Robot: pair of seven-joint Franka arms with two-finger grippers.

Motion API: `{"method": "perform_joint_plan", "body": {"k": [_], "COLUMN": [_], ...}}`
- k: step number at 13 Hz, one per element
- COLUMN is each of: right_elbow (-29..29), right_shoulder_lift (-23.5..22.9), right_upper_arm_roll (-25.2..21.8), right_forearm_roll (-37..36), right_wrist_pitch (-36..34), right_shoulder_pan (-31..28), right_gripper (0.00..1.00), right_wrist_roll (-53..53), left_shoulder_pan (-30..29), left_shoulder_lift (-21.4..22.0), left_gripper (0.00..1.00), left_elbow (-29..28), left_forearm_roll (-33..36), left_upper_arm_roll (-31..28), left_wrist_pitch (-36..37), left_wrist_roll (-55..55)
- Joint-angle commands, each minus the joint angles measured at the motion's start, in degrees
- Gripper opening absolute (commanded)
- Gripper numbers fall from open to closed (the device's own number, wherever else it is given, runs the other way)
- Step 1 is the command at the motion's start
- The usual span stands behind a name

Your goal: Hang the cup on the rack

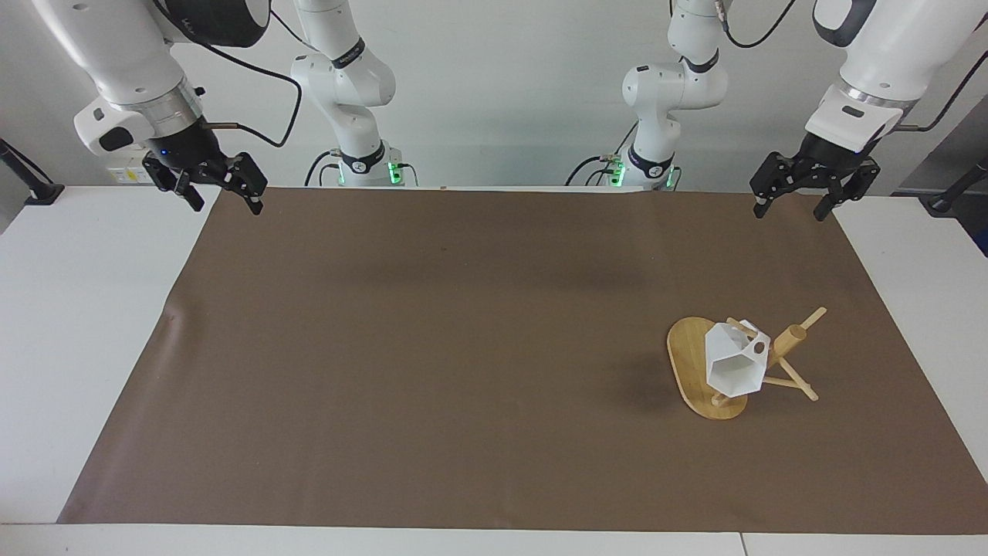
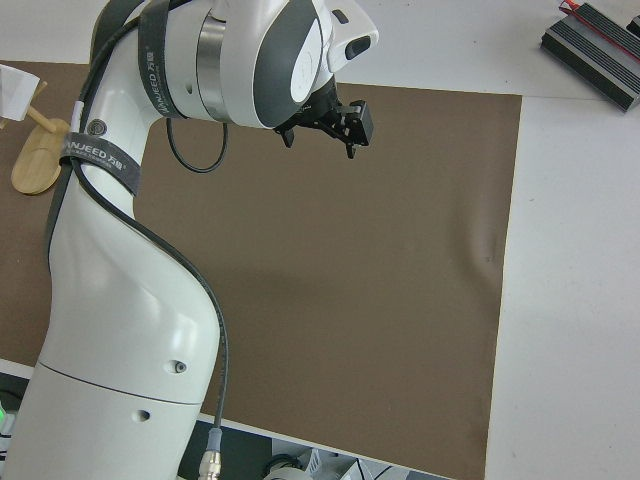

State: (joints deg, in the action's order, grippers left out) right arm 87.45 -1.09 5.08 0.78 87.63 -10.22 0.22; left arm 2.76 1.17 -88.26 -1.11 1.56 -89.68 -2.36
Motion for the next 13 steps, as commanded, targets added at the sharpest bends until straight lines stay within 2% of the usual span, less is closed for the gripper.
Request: {"method": "perform_joint_plan", "body": {"k": [1, 5, 8, 13], "right_elbow": [1.1, 1.1, 1.1, 1.1], "right_shoulder_lift": [1.3, 1.3, 1.3, 1.3], "right_upper_arm_roll": [0.5, 0.5, 0.5, 0.5], "right_forearm_roll": [-0.5, -0.4, -0.4, -0.4], "right_wrist_pitch": [-0.3, -0.3, -0.3, -0.1], "right_shoulder_pan": [-0.5, -0.6, -0.6, -0.6], "right_gripper": [1.00, 1.00, 1.00, 1.00], "right_wrist_roll": [-0.7, -0.7, -0.6, -0.5], "left_shoulder_pan": [1.5, 0.8, 0.8, 0.8], "left_shoulder_lift": [-0.9, -0.6, 1.4, 1.4], "left_gripper": [1.00, 1.00, 1.00, 1.00], "left_elbow": [2.3, 4.1, 3.7, 3.5], "left_forearm_roll": [1.0, 1.0, 0.9, 1.0], "left_upper_arm_roll": [-3.2, -2.9, -2.9, -2.7], "left_wrist_pitch": [5.8, 9.9, 9.8, 9.6], "left_wrist_roll": [-3.3, -3.5, -3.4, -3.4]}}
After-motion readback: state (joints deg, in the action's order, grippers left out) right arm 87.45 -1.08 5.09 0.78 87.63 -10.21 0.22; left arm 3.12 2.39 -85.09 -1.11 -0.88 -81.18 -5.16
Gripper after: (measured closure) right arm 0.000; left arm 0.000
